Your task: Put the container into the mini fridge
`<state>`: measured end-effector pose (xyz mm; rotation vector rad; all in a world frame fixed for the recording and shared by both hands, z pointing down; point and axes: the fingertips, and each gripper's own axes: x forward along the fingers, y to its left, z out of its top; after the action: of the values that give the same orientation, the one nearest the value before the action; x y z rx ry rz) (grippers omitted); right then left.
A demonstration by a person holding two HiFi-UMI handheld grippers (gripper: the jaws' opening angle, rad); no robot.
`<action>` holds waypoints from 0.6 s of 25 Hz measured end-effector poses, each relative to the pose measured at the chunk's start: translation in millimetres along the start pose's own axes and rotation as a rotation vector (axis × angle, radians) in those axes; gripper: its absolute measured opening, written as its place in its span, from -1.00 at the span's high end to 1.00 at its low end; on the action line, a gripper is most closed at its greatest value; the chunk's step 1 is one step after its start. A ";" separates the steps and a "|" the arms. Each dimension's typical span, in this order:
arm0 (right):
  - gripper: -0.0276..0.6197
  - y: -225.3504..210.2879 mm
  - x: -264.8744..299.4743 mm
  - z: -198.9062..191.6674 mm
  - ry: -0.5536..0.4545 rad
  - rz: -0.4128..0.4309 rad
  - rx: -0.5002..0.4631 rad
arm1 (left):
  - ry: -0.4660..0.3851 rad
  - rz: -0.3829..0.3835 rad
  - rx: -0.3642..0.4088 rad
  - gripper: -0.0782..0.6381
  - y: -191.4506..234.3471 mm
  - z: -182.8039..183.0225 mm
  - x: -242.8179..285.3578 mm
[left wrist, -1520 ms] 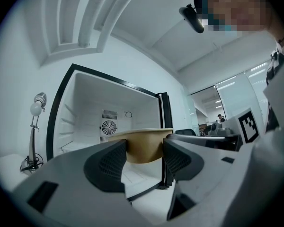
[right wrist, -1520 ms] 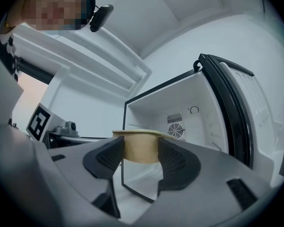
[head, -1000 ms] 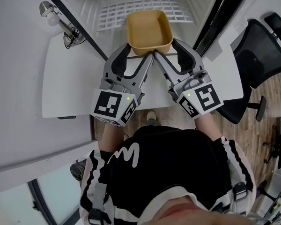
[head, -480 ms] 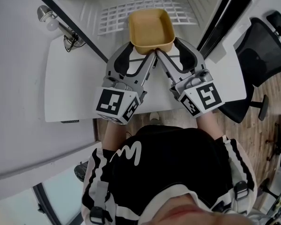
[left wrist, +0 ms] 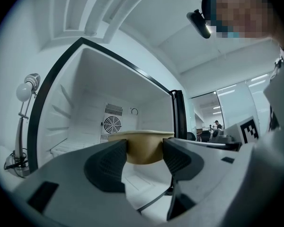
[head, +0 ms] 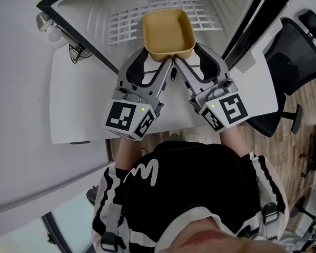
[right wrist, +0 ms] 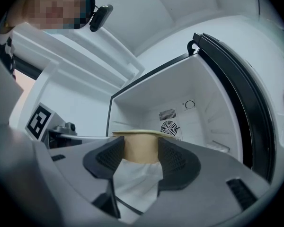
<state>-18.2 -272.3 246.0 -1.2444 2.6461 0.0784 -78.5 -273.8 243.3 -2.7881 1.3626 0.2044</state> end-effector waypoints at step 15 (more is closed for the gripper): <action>0.20 -11.4 19.9 -6.5 0.007 -0.022 0.003 | 0.014 -0.015 -0.021 0.10 19.4 -3.5 15.4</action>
<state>-23.0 -295.5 248.4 -1.2749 2.6372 0.0662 -84.1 -298.2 245.3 -2.8214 1.3497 0.2012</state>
